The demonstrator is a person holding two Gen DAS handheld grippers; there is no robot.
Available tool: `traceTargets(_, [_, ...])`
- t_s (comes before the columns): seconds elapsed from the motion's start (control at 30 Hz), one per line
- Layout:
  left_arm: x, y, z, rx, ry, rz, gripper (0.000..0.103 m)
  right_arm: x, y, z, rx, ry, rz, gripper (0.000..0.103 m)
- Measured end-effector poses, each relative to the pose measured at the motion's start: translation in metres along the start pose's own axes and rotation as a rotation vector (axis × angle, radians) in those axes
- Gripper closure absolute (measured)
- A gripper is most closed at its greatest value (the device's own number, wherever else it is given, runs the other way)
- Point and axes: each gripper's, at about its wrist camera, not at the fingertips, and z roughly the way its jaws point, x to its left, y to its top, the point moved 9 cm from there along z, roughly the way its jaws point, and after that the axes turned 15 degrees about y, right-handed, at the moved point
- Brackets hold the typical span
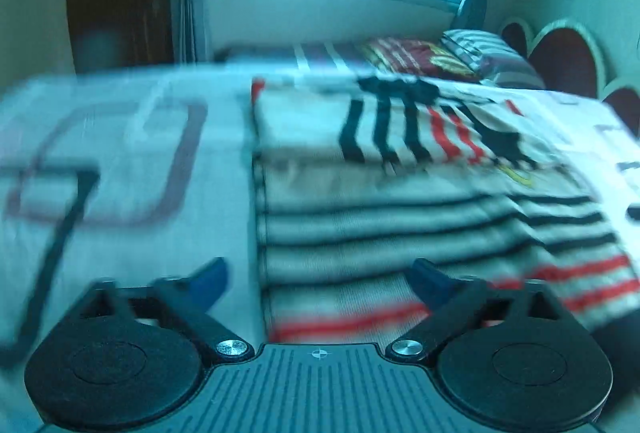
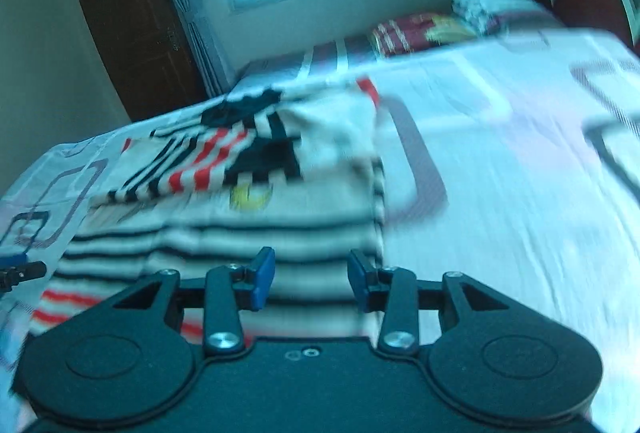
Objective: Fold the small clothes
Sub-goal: 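Grasp the black hem with both grippers and lift it toward the collar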
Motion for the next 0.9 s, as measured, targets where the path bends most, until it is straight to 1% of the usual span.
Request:
traceTargets(0.03, [0.003,-0.012,-0.006,0.032,-0.032,-0.022,0.022,-0.001,-0.012,-0.009,0.017,0.009,0.023,0.064])
traceTargets(0.13, [0.013,-0.047,-0.021,0.104,-0.104,-0.077,0.022,-0.003,-0.047,-0.032,0.048,0.039,0.109,0.062])
traceTargets(0.2, [0.014,-0.068,-0.028,0.16,-0.179,-0.129,0.022,-0.001,-0.066,-0.043,0.064,0.072,0.162,0.062])
traceTargets(0.23, [0.012,-0.078,-0.03,0.194,-0.223,-0.146,0.025,0.001,-0.073,-0.047,0.063,0.088,0.185,0.062])
traceTargets(0.27, [0.009,-0.086,-0.033,0.21,-0.254,-0.16,0.026,0.002,-0.079,-0.051,0.06,0.104,0.214,0.062])
traceTargets(0.37, [0.005,-0.094,-0.038,0.218,-0.304,-0.21,0.026,0.004,-0.096,-0.055,0.055,0.142,0.291,0.064])
traceTargets(0.43, [0.003,-0.094,-0.036,0.241,-0.373,-0.29,0.026,0.005,-0.105,-0.052,0.058,0.182,0.354,0.065])
traceTargets(0.5, [0.001,-0.096,-0.032,0.254,-0.414,-0.342,0.026,0.005,-0.113,-0.047,0.059,0.196,0.401,0.065])
traceTargets(0.53, [0.002,-0.097,-0.031,0.264,-0.434,-0.378,0.033,0.006,-0.114,-0.046,0.047,0.206,0.42,0.065])
traceTargets(0.6, [0.001,-0.103,-0.028,0.307,-0.478,-0.445,0.05,0.007,-0.115,-0.047,0.033,0.22,0.452,0.065])
traceTargets(0.67, [0.003,-0.11,-0.026,0.311,-0.499,-0.5,0.051,0.009,-0.117,-0.046,0.029,0.248,0.476,0.065])
traceTargets(0.77, [0.009,-0.109,-0.017,0.316,-0.513,-0.597,0.053,0.007,-0.12,-0.043,0.023,0.269,0.513,0.067])
traceTargets(0.87, [0.007,-0.105,-0.008,0.307,-0.516,-0.632,0.053,0.001,-0.118,-0.037,0.007,0.298,0.575,0.07])
traceTargets(0.9, [0.005,-0.103,-0.006,0.302,-0.52,-0.633,0.053,0.001,-0.117,-0.035,0.01,0.303,0.578,0.073])
